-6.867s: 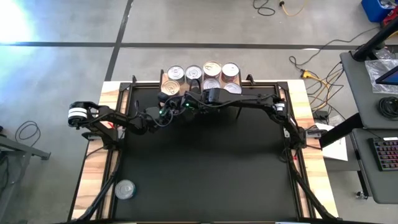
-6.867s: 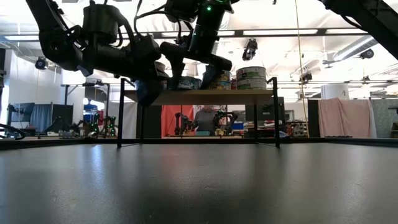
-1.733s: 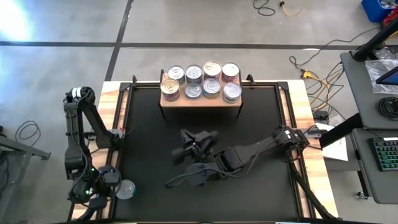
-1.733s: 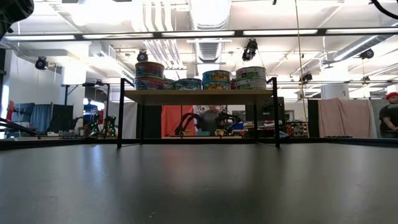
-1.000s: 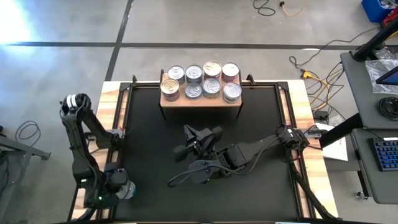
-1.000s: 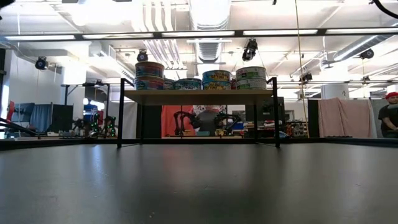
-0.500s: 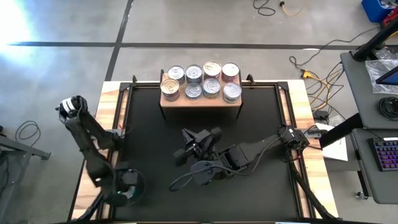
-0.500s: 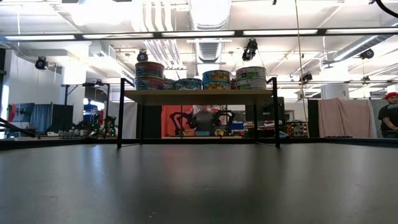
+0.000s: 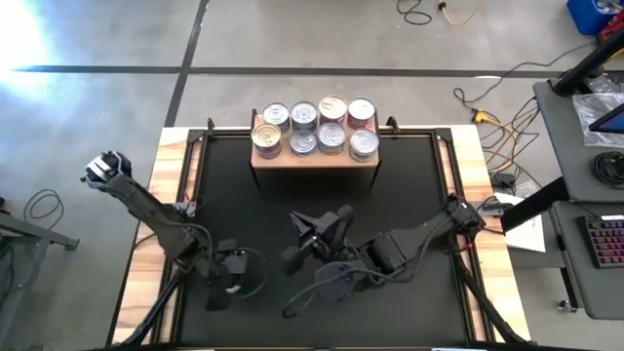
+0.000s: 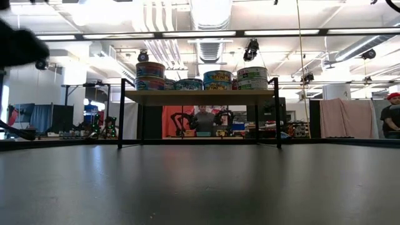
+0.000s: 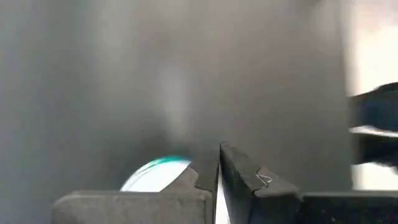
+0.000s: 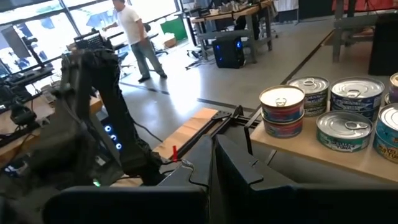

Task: Stack canned seafood by type on shelf
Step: Stack the green-blue tuna can on top of the other green-blue tuna can on the shelf

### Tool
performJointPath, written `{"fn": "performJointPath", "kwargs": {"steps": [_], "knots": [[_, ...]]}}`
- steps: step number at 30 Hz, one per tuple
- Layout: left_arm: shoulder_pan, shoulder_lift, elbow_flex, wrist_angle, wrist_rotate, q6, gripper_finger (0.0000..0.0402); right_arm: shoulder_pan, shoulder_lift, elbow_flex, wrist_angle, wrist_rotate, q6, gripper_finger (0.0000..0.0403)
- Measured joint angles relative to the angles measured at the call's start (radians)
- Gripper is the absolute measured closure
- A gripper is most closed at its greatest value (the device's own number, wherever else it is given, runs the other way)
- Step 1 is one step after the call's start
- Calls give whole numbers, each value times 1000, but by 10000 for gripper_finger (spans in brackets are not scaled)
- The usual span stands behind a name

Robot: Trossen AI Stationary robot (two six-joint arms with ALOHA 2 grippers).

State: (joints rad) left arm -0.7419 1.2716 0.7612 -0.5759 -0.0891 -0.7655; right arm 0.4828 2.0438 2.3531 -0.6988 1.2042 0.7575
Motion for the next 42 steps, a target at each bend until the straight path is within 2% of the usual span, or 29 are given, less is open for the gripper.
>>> {"fn": "performJointPath", "kwargs": {"steps": [4, 7, 11, 14, 17, 21, 24, 35, 38, 42], "knots": [[-16, -27, 94, -117, 60, 23, 402, 0, 0, 0, -3, -3, 0, 390], [-52, -52, 133, -306, 108, 8, 402, 2, 0, 0, -5, -29, 0, 390], [-104, -87, 97, -612, 77, -104, 402, 7, 0, 0, -7, -57, 0, 390], [-115, -133, 8, -686, 70, -214, 402, 11, 0, 0, -7, -60, 0, 390], [-115, -174, -77, -596, 97, -283, 402, 11, 0, 0, -8, -61, 0, 390], [-113, -157, -60, -528, 75, -305, 402, 10, 0, 0, -8, -61, 0, 390], [-106, -128, -70, -419, 84, -302, 402, 10, 1, 0, -7, -61, 6, 390], [-106, 108, -71, -338, 131, -143, 402, 16, 2, 0, -7, -66, 54, 390], [-106, 153, -71, -211, 166, -97, 402, 17, 2, 0, -7, -78, 56, 390], [-106, 168, -39, 65, 183, -14, 402, 17, 2, 0, -7, -79, 63, 390]]}}
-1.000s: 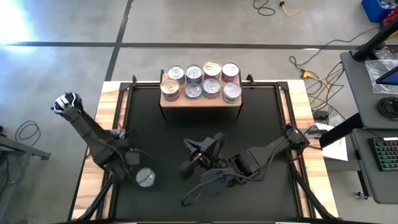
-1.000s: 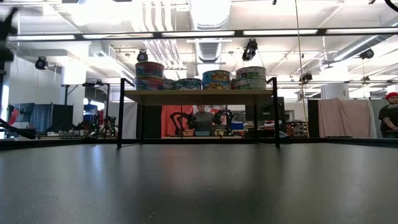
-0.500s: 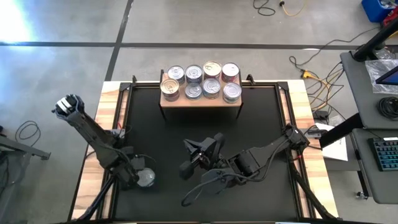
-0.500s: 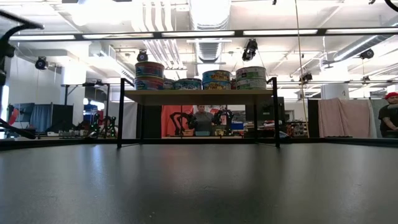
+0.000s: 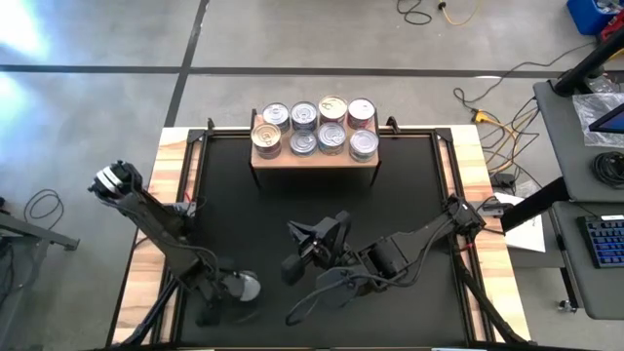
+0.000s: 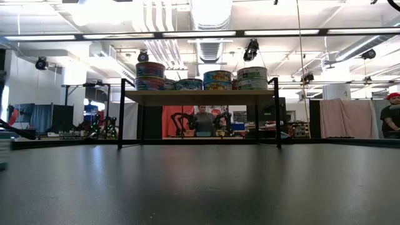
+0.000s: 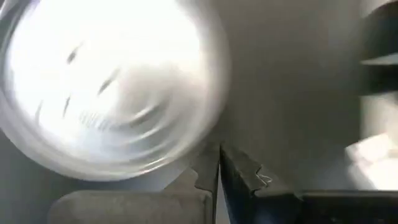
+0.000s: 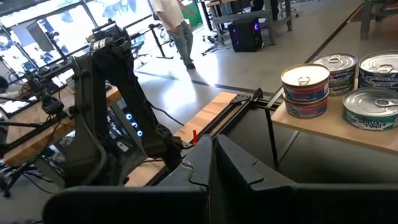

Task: Stack canned seafood by type on shelf
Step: Stack the green-blue tuna can on top of the other green-blue tuna can on the shelf

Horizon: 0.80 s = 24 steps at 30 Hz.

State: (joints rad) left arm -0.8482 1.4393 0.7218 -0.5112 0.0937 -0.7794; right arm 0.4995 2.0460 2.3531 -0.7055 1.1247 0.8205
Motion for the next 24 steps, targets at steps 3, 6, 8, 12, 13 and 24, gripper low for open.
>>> {"fn": "performJointPath", "kwargs": {"steps": [3, 6, 8, 12, 13, 24], "knots": [[-2, -17, 64, 74, -77, 59, 402, 0, 0, 0, 0, 0, 16, 390], [-12, -52, 133, 66, -172, 135, 401, 0, 0, -2, 0, 0, 16, 390], [-21, -81, 161, 37, -182, 176, 402, 0, 4, -4, 0, -2, 0, 390], [-39, -149, 167, -112, -181, 169, 402, 6, 30, -4, -8, -8, -19, 390], [-47, -171, 161, -160, -183, 151, 401, 7, 40, -4, -16, -13, -13, 390], [-247, -403, -15, -279, -329, -243, 402, -16, 143, -6, -110, -286, 162, 390]]}}
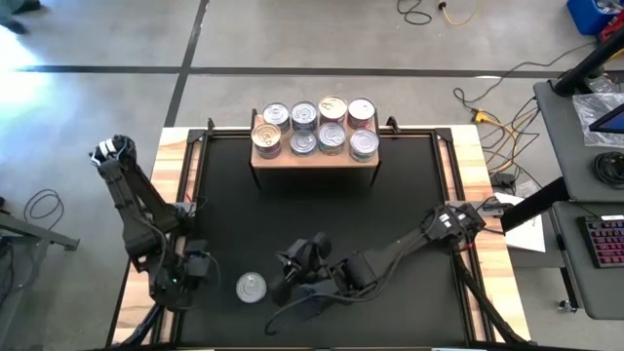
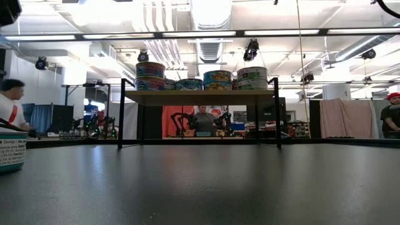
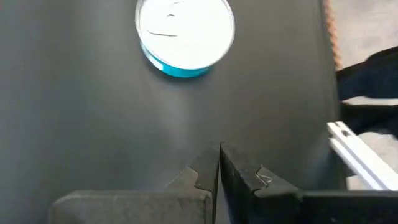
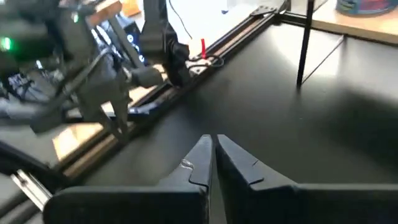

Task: Stack canned seafood by type on shelf
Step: Stack the green-blue tuna can on top of the other green-blue tuna can on the shelf

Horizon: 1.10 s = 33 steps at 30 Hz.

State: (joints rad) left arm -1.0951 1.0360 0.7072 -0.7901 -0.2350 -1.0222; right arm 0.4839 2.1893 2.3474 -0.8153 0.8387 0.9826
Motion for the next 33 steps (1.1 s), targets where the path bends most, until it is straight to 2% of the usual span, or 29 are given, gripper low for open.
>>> {"fn": "performJointPath", "kwargs": {"steps": [3, 6, 11, 14, 17, 20, 28, 31, 33], "knots": [[-39, -18, -18, 34, -1, -40, 402, 2, 17, 0, 3, -16, -36, 389], [-66, -21, -18, 59, 14, -43, 402, 1, 20, 0, -18, -127, -77, 370], [-80, -17, -18, 30, 58, -42, 402, -5, 35, 1, -87, -244, -91, 286], [-80, -44, -18, -51, 115, -48, 402, -5, 38, 1, -55, -293, -94, 225], [-90, -87, -18, -117, 101, -77, 402, 2, 38, 1, 31, -292, -124, 174], [-93, -124, -18, -110, 52, -81, 402, 13, 45, 2, 70, -253, -146, 137], [-93, -137, -20, -102, 16, -81, 402, 24, 85, 2, 75, -242, -93, 69], [-85, -135, -20, -152, 12, -76, 402, 16, 117, 2, 72, -196, -87, 43], [-71, -141, -8, -236, 18, -59, 402, 2, 138, 1, 73, -177, -153, 32]]}}
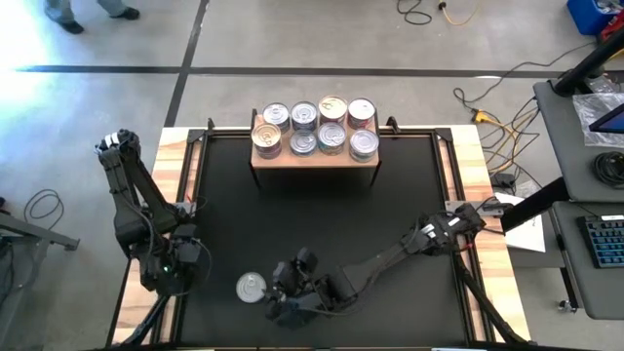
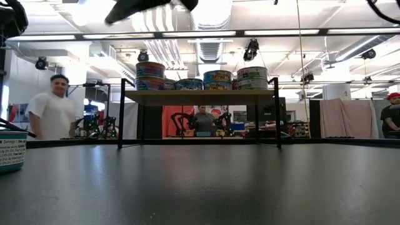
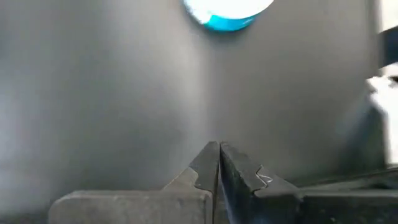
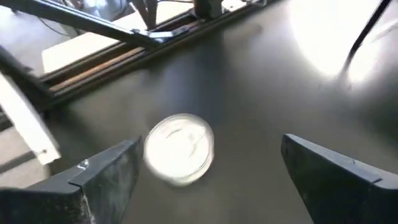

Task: Stack canned seafood by type on shelf
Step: Stack the green-blue tuna can on top of the other green-blue tuna can on the shelf

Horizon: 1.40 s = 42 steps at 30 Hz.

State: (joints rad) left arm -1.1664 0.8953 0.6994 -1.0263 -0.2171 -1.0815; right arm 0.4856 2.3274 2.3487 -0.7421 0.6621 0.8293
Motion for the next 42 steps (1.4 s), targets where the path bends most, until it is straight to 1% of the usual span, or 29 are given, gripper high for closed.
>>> {"fn": "performJointPath", "kwargs": {"steps": [2, 4, 6, 8, 11, 17, 23, 26, 29, 31, 34, 38, 40, 42], "knots": [[12, -17, 26, -61, 19, 27, 402, -21, 14, 0, 27, -1, -67, 28], [12, -43, 52, -76, 20, 61, 402, -41, 14, 0, 37, -6, -94, 27], [11, -73, 66, -65, -15, 71, 402, -55, 10, 6, 42, 4, -65, 27], [12, -98, 69, -52, -58, 70, 402, -55, 0, 7, 57, 27, -70, 26], [13, -111, 62, -52, -79, 53, 402, -23, -6, 7, 74, 56, -97, 26], [12, -67, 24, -54, -56, 44, 402, 42, 7, 7, 37, 88, -65, 26], [12, -17, -13, -45, -54, 44, 402, 57, 32, 7, 59, 70, -38, 26], [12, -2, -27, -25, -59, 50, 402, 57, 31, 7, 172, 53, 51, 26], [12, 8, -55, 18, -62, 50, 402, 65, 27, 7, 313, 44, 14, 26], [12, 17, -76, 60, -62, 45, 402, 77, 23, 7, 345, 41, -12, 26], [12, 35, -100, 110, -48, 32, 402, 97, 21, 7, 339, 23, 30, 26], [12, 65, -111, 158, -2, 20, 402, 120, 25, 7, 309, 6, 81, 26], [11, 79, -118, 187, -1, 30, 402, 126, 25, 8, 229, 8, 80, 26], [11, 97, -135, 223, -5, 41, 402, 129, 26, 8, 98, 10, 97, 26]]}}
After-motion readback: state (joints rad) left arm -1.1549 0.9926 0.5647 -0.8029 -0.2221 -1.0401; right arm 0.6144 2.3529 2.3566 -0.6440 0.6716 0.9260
